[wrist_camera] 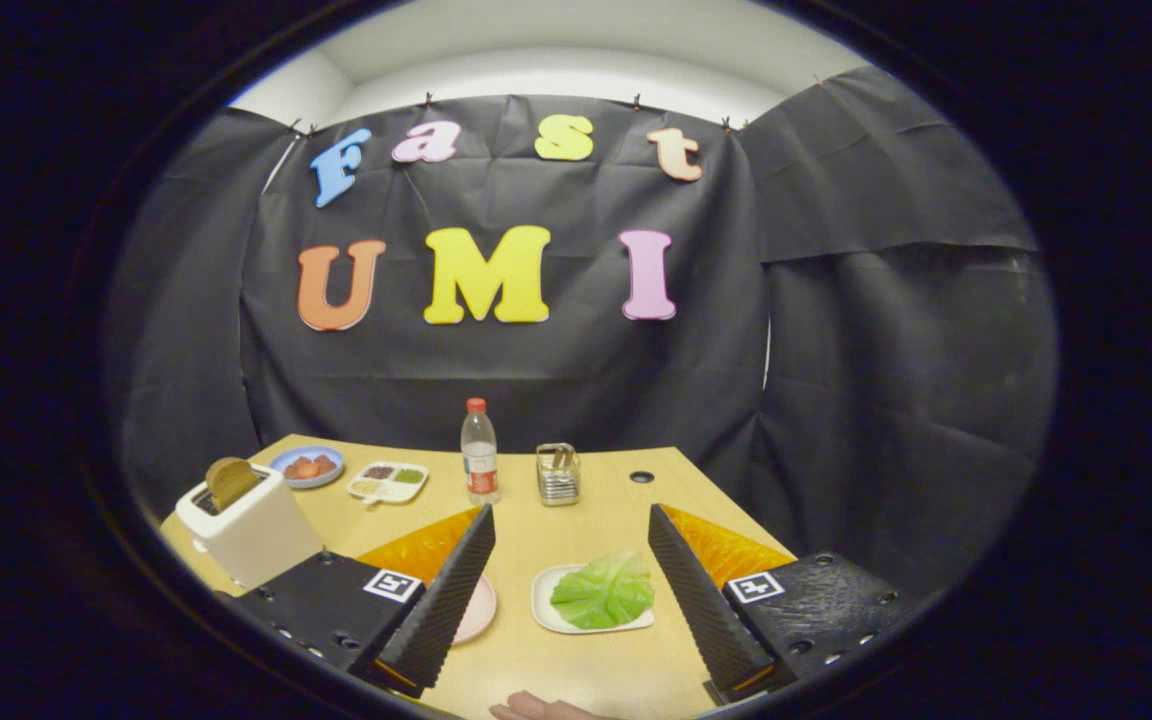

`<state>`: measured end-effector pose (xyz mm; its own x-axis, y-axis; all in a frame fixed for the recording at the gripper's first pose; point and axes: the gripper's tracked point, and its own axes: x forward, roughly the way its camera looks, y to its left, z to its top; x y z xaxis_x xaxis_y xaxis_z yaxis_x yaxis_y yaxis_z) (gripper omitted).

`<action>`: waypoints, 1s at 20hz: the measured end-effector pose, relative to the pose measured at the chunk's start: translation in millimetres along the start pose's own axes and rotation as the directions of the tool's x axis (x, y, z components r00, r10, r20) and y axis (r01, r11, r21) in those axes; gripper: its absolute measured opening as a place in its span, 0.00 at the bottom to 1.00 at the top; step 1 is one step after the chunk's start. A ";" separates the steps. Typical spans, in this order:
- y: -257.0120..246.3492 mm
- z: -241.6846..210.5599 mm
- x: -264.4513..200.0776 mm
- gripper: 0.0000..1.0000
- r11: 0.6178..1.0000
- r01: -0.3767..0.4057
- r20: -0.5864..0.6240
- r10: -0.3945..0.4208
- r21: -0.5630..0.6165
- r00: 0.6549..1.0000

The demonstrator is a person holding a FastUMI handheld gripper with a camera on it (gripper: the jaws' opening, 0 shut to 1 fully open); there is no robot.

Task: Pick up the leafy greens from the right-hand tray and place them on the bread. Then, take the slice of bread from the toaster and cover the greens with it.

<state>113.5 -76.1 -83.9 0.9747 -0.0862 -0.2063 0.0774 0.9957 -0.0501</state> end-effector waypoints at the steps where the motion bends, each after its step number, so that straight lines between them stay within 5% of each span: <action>1: -6.1 -8.8 14.6 0.95 1.000 0.005 -0.024 -0.006 -0.003 1.000; 6: -36.2 -51.7 93.2 0.95 0.999 0.036 -0.161 -0.043 -0.041 0.986; 13: -72.5 -123.0 182.8 0.95 0.998 0.064 -0.406 -0.069 -0.027 0.911; 20: -72.8 -172.5 211.8 0.92 0.999 0.047 -0.555 -0.052 -0.023 0.830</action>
<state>278.1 -172.6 -292.5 0.6888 -0.1414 -0.7111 0.1186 0.9896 -0.0818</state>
